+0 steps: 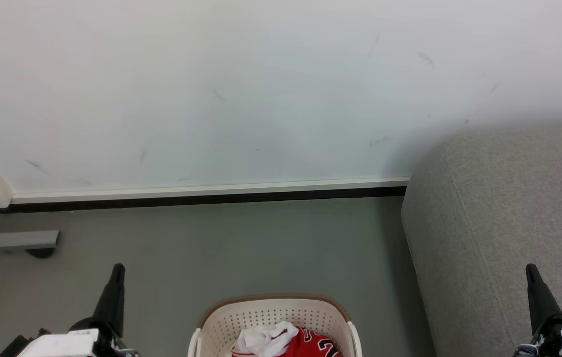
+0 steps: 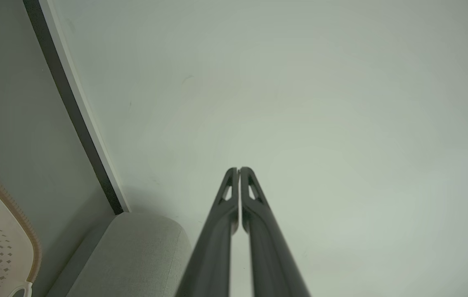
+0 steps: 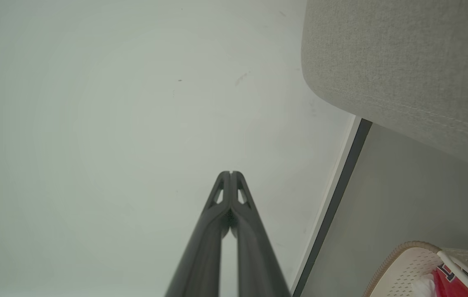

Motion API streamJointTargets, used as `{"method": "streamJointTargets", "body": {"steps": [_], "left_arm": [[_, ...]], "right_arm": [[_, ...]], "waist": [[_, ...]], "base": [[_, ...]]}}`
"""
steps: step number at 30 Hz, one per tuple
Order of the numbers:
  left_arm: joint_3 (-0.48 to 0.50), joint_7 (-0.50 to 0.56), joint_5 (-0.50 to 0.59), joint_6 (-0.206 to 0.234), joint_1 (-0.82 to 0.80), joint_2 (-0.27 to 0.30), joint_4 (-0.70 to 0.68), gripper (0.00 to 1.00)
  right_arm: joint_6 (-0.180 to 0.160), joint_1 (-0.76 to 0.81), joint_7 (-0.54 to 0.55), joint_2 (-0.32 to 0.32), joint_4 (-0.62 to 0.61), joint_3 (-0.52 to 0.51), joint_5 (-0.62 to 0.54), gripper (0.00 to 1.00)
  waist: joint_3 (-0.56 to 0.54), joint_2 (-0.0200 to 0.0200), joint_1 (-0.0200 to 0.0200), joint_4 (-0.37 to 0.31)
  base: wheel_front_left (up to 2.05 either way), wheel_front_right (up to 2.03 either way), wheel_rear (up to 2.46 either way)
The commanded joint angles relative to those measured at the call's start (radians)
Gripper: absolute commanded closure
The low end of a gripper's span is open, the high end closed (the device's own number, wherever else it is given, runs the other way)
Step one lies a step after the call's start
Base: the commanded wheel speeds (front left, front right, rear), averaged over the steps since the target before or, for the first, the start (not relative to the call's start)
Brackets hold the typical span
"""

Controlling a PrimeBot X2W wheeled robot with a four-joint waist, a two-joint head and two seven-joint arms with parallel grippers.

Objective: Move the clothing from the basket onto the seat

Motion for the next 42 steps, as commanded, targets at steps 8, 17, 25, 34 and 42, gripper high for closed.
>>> {"method": "streamJointTargets", "body": {"steps": [8, 17, 25, 34, 42], "left_arm": [[0.002, 0.003, -0.015, -0.005, -0.008, 0.006, -0.004, 1.00], [0.002, 0.003, -0.015, -0.005, -0.008, 0.006, -0.004, 1.00], [0.002, 0.003, -0.015, -0.005, -0.008, 0.006, -0.004, 1.00], [0.002, 0.003, -0.015, -0.005, -0.008, 0.006, -0.004, 1.00], [0.002, 0.003, -0.015, -0.005, -0.008, 0.006, -0.004, 1.00]], "right_arm": [[-0.002, -0.013, 0.002, -0.007, -0.006, -0.004, 0.002, 1.00], [-0.002, -0.013, 0.002, -0.007, -0.006, -0.004, 0.002, 1.00], [-0.002, -0.013, 0.002, -0.007, -0.006, -0.004, 0.002, 1.00], [-0.002, -0.013, 0.002, -0.007, -0.006, -0.004, 0.002, 1.00], [-0.002, -0.013, 0.002, -0.007, -0.006, -0.004, 0.002, 1.00]], "waist": [[0.000, -0.0001, 0.0000, 0.000], [0.000, -0.0001, 0.0000, 0.000], [0.000, -0.0001, 0.0000, 0.000], [0.000, -0.0001, 0.0000, 0.000], [0.000, -0.0001, 0.0000, 0.000]], "base": [[0.00, 0.00, 0.00], [0.00, 0.00, 0.00], [0.00, 0.00, 0.00], [0.00, 0.00, 0.00], [0.00, 0.00, 0.00]]}}
